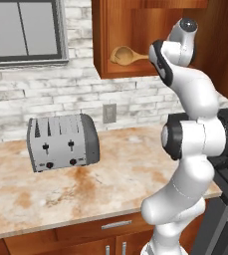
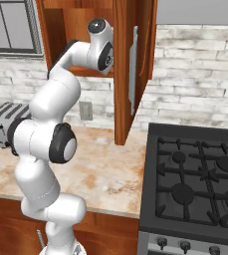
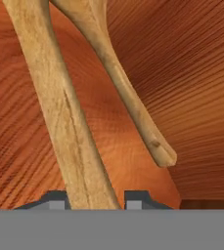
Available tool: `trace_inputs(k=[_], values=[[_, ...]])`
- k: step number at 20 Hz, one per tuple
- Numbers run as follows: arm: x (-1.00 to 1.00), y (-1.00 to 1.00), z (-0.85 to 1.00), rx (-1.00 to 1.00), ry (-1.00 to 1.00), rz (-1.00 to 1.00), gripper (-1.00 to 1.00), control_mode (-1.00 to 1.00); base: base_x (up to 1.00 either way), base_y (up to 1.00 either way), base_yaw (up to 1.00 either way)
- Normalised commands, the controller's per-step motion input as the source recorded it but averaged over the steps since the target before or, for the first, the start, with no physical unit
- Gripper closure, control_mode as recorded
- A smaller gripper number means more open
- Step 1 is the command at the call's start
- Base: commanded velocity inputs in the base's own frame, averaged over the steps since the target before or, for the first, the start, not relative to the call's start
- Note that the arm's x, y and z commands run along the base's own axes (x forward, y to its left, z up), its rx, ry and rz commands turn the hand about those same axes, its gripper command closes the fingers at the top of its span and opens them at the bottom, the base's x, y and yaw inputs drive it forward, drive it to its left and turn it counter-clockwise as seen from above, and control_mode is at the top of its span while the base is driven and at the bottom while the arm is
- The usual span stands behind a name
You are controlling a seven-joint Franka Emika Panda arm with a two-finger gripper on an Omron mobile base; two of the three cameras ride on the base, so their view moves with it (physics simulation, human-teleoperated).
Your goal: Organize the utensils by type. Pick up the wooden spoons from the counter and place them in the open cabinet. Then pick up the metallic utensils from the counter and place them in the open drawer.
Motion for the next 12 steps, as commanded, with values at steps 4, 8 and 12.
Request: trace_inputs(k=[4, 8, 12], values=[[0.56, 0.03, 0.00, -0.05, -0.03, 0.00, 1.00, -1.00, 0.00, 0.00, 0.00], [0.27, 0.20, 0.00, -0.01, 0.00, 0.00, 1.00, -1.00, 0.00, 0.00, 0.00], [0.08, 0.39, -0.11, -0.03, 0.00, 0.00, -1.00, -1.00, 0.00, 0.00, 0.00]])
